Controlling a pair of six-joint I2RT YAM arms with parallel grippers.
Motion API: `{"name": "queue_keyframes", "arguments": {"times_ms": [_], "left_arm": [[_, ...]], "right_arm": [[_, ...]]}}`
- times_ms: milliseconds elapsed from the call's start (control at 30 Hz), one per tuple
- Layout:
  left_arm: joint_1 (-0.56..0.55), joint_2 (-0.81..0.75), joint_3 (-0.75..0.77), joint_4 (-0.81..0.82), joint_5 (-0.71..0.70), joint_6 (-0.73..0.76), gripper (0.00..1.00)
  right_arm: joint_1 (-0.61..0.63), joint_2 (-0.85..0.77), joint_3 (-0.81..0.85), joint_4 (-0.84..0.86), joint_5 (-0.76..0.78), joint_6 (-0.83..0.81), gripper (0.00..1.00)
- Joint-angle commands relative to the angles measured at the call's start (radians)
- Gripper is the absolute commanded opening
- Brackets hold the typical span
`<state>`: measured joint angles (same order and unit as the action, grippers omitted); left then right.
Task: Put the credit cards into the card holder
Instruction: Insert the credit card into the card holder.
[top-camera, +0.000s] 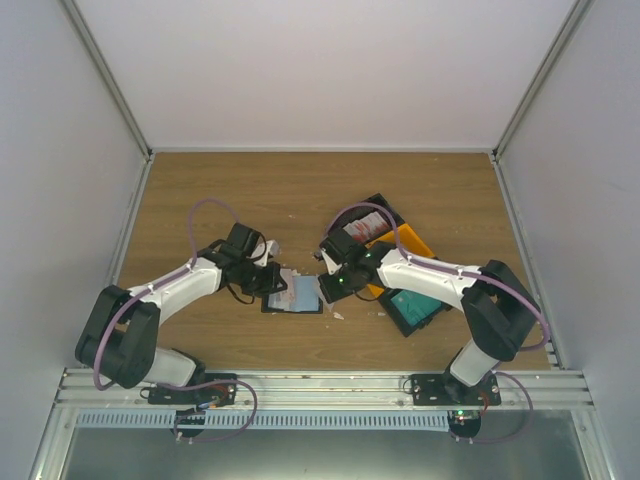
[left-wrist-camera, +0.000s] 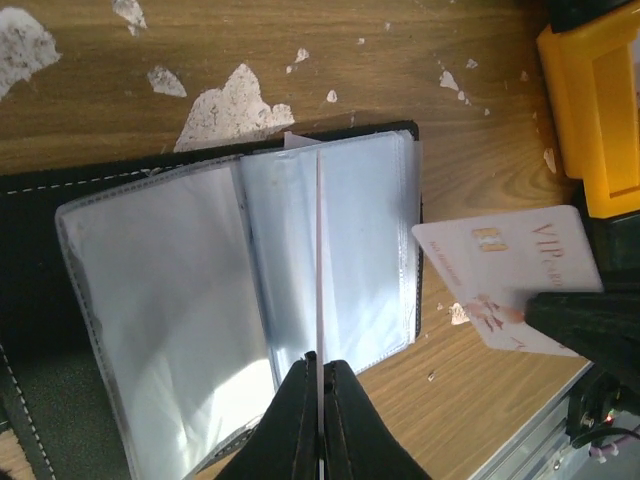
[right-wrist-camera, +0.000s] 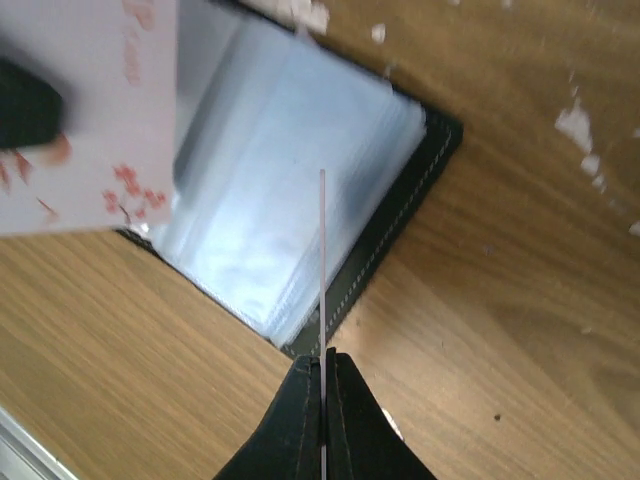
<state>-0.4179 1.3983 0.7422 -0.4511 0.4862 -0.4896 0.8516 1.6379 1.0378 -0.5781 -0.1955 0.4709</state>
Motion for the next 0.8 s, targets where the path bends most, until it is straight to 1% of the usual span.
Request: {"name": "queue_keyframes", "arguments": {"times_ms": [0, 233, 433, 700, 767], "left_arm": [[0.008, -0.013, -0.031, 0.081, 0.018, -0.045, 0.05], [0.017, 0.013, -0.05, 0.104, 0.039, -0.035, 0.04], [0.023, 0.039, -0.054, 0.131, 0.072, -0.027, 0.04], [0.044, 0.058, -0.066, 0.153, 0.062, -0.027, 0.04], [0.045, 0.073, -0.07, 0.166, 0.092, -0.027, 0.04]], "right_arm": [[0.006, 0.014, 0.049, 0.015, 0.053, 0.027, 0.01], [0.006, 0.077, 0.039, 0.02, 0.024, 0.022, 0.01], [0.005, 0.082, -0.002, -0.015, 0.081, 0.058, 0.0], [0.004, 0.082, -0.026, -0.035, 0.112, 0.083, 0.01], [0.004, 0.082, -0.027, -0.034, 0.114, 0.085, 0.01]]}}
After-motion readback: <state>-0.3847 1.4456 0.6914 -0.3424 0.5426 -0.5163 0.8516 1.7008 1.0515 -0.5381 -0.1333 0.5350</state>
